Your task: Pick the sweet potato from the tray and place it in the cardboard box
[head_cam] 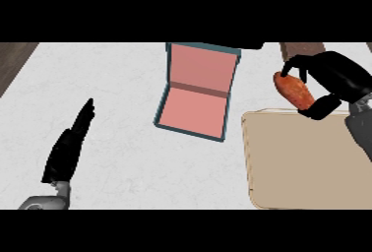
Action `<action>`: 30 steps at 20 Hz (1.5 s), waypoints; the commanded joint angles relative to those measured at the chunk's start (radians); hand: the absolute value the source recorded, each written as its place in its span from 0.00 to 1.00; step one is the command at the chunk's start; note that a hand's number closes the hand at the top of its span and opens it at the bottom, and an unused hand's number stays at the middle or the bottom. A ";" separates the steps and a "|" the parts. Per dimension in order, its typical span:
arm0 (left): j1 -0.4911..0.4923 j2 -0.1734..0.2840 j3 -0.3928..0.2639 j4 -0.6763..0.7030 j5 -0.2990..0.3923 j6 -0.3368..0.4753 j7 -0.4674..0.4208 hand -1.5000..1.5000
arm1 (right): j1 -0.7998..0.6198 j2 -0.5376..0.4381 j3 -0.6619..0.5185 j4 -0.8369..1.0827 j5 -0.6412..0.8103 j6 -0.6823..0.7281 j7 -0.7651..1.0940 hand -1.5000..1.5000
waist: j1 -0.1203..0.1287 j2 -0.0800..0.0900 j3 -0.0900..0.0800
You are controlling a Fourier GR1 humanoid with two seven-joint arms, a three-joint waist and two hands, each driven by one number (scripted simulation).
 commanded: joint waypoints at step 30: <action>-0.039 0.029 0.104 0.079 0.016 -0.037 -0.012 0.50 | -0.665 0.496 -0.067 0.611 -0.157 0.143 -0.253 1.00 | -0.071 -0.026 -0.005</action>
